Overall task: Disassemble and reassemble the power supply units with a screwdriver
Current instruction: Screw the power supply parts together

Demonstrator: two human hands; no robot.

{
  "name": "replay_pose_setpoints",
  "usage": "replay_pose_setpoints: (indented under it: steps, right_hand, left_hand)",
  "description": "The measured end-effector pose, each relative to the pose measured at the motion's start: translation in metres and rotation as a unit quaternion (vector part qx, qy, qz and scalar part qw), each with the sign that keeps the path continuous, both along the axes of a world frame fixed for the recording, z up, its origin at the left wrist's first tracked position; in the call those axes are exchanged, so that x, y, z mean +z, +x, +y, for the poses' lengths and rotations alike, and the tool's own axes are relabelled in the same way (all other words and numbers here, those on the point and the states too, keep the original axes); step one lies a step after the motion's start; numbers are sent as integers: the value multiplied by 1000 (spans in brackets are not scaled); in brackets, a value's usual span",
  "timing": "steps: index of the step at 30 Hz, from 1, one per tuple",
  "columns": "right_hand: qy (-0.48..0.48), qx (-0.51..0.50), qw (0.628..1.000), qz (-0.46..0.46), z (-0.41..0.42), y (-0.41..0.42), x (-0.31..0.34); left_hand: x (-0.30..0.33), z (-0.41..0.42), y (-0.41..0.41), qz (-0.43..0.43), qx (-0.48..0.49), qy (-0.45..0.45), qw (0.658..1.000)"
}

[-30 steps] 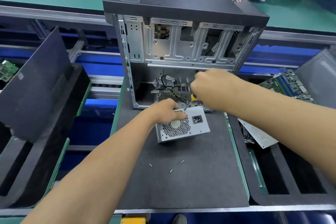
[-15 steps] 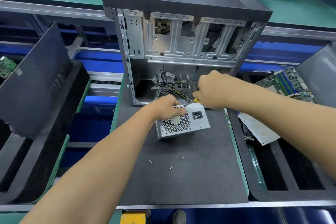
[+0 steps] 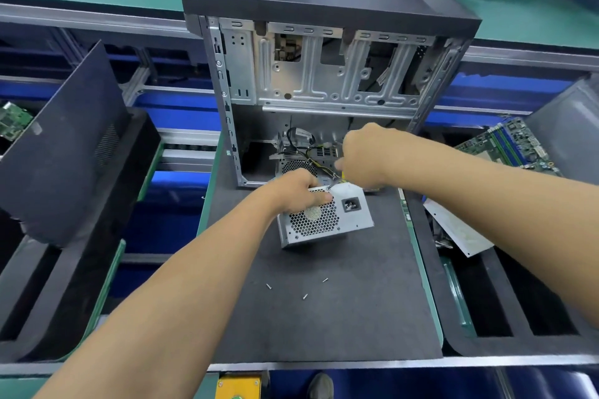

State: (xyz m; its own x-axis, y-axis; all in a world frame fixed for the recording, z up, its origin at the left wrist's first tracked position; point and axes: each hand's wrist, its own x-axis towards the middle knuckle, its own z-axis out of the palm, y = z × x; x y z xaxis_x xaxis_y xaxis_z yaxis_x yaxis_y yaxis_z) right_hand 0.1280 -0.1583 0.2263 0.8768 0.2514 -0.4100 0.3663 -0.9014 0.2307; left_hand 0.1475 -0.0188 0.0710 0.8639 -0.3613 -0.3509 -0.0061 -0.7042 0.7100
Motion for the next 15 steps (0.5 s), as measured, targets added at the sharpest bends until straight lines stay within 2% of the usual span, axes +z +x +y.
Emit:
replay_pose_setpoints:
  steps: [2,4,6,7,11,15]
  right_hand:
    - [3,36,999,-14,2,-9,1]
    - [5,161,985,-60,0,-11,0]
    - [-35,249,963,-96,-4,-11,-1]
    - [-55,249,962,-98,-6,-8,-1]
    - [-43,97,992,-70,-16,11,-3]
    - [-13,108,994,-16,-20,-3,2]
  left_hand:
    - [2,0,0,2,-5,-7,1000]
    - [2,0,0,-2,-8,-8,1000]
    - [0,0,0,-9,-7,-11,1000]
    - [0,0,-1,-13,1,-11,1000]
    - [-1,1,-3,-16,6,-16,1000]
    - [2,-1,-1,-19,-2,-7,1000]
